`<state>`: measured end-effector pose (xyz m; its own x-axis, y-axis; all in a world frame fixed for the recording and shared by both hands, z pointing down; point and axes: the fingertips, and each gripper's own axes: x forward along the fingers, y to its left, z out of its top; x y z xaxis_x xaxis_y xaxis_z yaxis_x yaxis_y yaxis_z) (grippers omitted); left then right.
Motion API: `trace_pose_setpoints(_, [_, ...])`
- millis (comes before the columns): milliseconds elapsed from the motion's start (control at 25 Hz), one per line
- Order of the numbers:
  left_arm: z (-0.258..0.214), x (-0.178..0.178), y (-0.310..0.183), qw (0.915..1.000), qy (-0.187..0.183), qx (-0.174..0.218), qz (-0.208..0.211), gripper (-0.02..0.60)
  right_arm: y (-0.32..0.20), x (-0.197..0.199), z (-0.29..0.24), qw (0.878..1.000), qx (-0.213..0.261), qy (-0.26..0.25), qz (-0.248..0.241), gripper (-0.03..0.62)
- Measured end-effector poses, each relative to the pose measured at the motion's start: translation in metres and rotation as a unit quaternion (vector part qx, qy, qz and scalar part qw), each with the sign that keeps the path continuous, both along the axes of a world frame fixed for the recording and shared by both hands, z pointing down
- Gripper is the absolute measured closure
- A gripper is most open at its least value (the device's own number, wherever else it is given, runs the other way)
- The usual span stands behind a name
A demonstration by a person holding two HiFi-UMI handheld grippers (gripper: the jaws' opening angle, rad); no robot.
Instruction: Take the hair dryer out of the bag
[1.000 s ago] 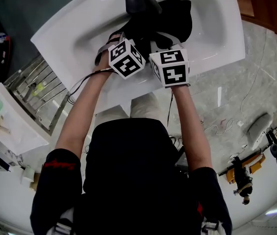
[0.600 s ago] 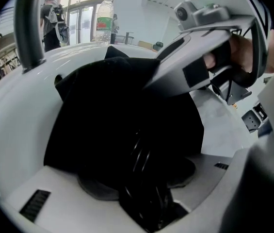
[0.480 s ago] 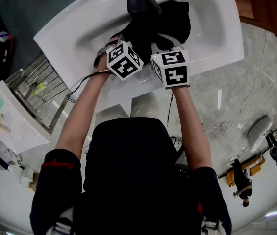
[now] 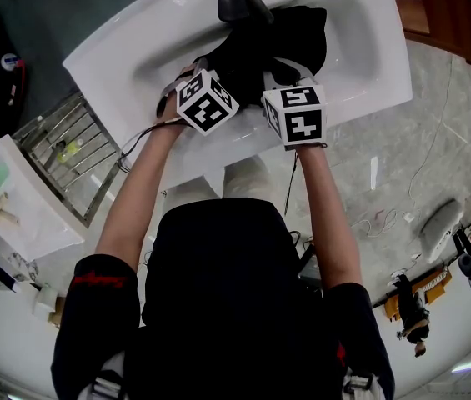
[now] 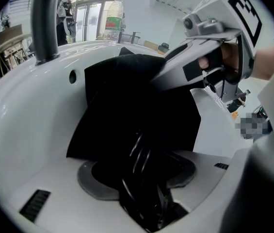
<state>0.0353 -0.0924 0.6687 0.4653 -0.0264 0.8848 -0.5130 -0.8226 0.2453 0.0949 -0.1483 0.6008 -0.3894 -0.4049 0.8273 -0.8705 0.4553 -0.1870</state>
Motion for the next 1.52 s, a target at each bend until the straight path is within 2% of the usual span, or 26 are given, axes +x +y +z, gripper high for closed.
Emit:
trace_pose_setpoints(960, [-0.023, -0.024, -0.002, 0.9996, -0.010, 0.025, 0.002, 0.354, -0.007, 0.017, -0.001, 1.000, 0.007, 0.023, 0.018, 0.553])
trace_pose_setpoints(1520, [-0.039, -0.029, 0.003, 0.9997, -0.001, 0.021, 0.008, 0.354, -0.005, 0.021, -0.002, 0.999, 0.007, 0.026, 0.026, 0.551])
